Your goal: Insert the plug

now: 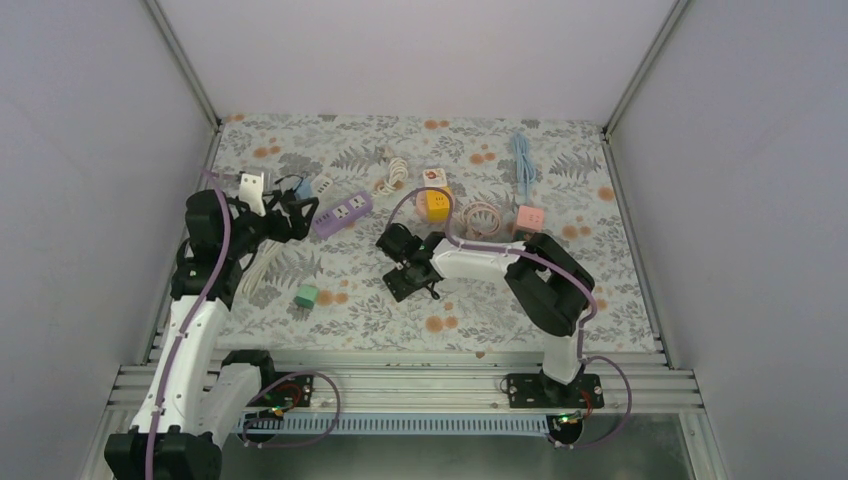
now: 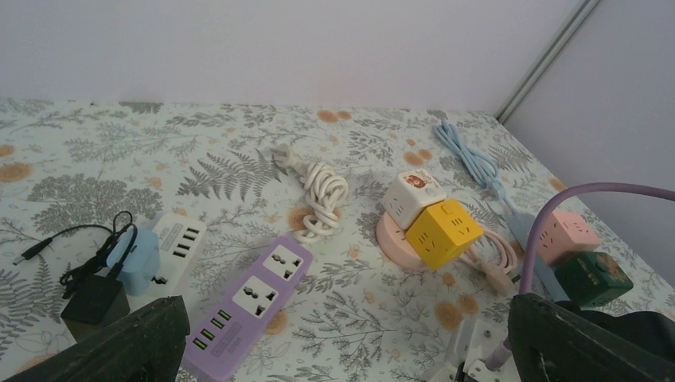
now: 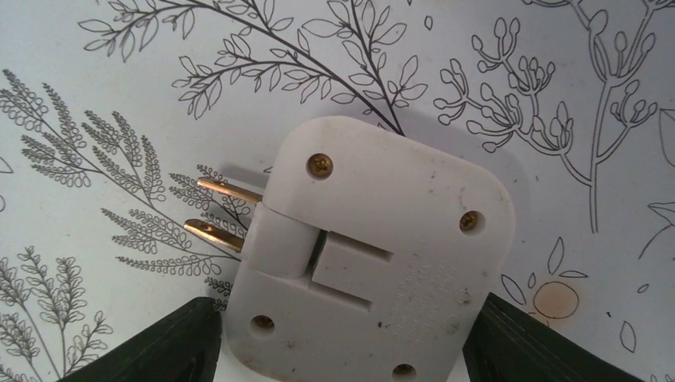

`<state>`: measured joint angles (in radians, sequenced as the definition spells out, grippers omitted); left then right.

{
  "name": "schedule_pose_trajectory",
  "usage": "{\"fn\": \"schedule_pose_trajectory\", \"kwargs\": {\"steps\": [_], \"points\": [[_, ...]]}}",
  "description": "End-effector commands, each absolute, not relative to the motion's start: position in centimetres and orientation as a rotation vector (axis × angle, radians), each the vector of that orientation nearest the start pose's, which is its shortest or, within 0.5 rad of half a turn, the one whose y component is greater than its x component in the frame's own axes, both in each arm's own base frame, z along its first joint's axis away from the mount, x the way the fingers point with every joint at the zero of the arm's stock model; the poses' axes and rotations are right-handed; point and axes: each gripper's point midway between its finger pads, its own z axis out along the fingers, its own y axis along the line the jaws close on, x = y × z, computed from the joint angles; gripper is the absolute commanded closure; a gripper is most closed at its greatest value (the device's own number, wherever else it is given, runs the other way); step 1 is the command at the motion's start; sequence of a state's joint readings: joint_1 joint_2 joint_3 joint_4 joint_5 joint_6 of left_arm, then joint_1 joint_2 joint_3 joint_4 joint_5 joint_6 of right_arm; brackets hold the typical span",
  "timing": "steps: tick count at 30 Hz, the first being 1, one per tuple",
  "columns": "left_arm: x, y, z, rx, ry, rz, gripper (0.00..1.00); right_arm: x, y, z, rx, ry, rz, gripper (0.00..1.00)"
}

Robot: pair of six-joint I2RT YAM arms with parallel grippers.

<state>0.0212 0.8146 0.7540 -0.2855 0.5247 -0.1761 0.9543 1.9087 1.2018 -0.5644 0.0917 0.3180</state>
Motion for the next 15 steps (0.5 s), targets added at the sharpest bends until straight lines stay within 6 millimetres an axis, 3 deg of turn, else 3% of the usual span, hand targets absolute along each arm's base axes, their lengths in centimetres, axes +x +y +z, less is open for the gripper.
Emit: {"fn": "schedule_pose_trajectory", "kwargs": {"steps": [1, 7, 15], "points": [[29.8, -8.3, 27.5, 0.192, 1.895, -0.617, 0.0, 24.7, 31.4, 0.3, -0.854, 2.726, 0.062, 0.24], [29.9, -8.2, 27.1, 0.176, 1.903, -0.613, 0.0, 25.1, 32.0, 0.2, -0.817, 2.729, 0.075, 0.16], [29.8, -8.3, 26.9, 0.185, 1.908, -0.62, 0.0, 25.9, 32.0, 1.0, -0.744, 2.71, 0.063, 0.32]]}}
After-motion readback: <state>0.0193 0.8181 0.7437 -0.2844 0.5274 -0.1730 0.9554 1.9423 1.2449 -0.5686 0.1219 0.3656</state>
